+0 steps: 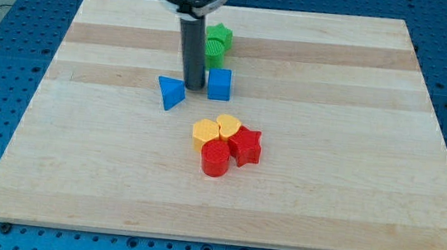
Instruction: Separate blue blocks from green blocks
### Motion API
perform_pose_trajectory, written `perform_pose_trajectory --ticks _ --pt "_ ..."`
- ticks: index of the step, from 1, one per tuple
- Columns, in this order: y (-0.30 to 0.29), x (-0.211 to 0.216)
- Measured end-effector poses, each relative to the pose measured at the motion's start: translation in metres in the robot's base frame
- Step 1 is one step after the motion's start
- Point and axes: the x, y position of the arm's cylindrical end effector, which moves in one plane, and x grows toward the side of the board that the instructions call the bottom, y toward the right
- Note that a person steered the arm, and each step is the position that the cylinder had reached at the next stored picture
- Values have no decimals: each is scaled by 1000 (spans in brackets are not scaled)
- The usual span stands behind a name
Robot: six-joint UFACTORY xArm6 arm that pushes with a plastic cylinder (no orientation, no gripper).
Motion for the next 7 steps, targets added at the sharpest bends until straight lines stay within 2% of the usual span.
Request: perform_pose_trajectory --ticks 2,3,4,7 --pt "-105 1" --pt "-109 30" --pt "-75 65" --pt "-14 28"
